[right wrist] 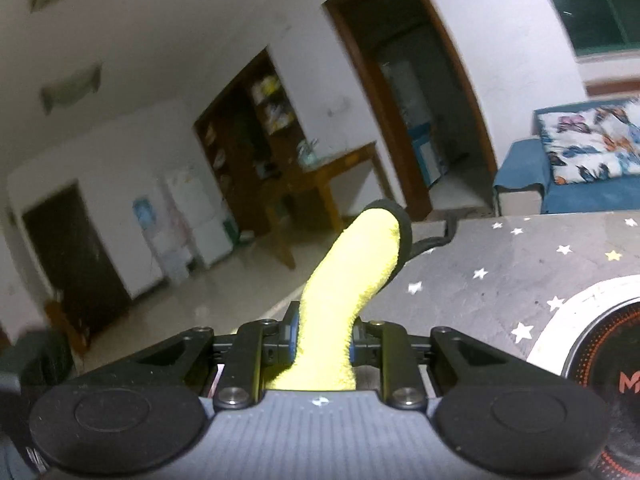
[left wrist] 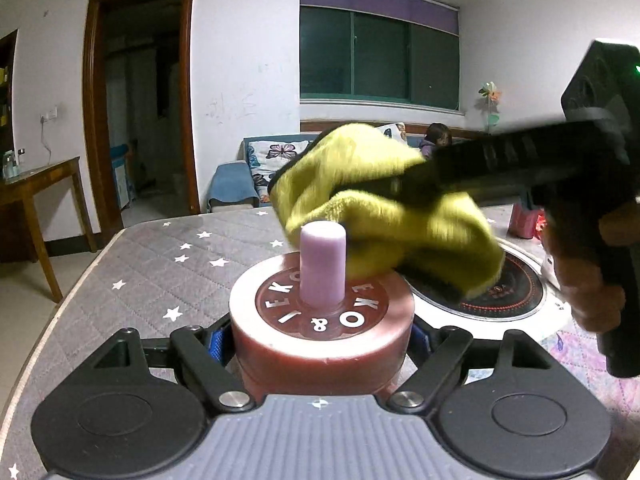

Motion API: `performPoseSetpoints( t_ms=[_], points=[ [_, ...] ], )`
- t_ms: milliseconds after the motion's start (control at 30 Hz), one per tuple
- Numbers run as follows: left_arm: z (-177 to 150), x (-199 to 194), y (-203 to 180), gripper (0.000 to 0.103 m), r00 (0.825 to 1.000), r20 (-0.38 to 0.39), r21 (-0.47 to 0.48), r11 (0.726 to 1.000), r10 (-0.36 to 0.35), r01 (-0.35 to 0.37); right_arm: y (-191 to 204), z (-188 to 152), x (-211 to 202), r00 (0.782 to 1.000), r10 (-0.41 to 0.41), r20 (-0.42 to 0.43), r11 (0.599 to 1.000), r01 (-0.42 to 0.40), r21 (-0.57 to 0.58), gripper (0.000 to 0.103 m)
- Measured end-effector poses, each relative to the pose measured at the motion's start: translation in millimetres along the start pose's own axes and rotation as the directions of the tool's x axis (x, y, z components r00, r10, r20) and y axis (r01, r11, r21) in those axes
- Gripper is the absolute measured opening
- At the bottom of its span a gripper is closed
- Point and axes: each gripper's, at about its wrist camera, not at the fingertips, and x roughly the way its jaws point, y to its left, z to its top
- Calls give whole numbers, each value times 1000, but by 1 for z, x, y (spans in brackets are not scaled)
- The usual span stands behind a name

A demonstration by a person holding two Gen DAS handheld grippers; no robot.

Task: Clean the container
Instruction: 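Tilt the pink cup with the left tool while the right tool wipes its base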

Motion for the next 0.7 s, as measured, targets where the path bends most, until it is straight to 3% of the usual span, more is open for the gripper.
performPoseSetpoints(
  t_ms=[100, 300, 500, 700],
  points=[
    [-2, 0, 2, 83, 1000, -1, -3, 1000, -1, 1, 23, -9, -8, 999, -14, -30, 995, 11, -103, 20],
    [-2, 5, 6, 83, 1000, 3, -7, 1000, -1, 1, 56, -13, -44, 997, 13, -74, 981, -27, -193, 20],
    [-1, 10, 7, 83, 1000, 5, 6, 1000, 6, -6, 88, -11, -63, 986, 139, -96, 964, -157, -216, 20],
    [0, 10, 5, 83, 1000, 2, 10, 1000, 10, -10, 99, 5, -55, 964, 267, -15, 954, -267, -139, 20]
  ],
)
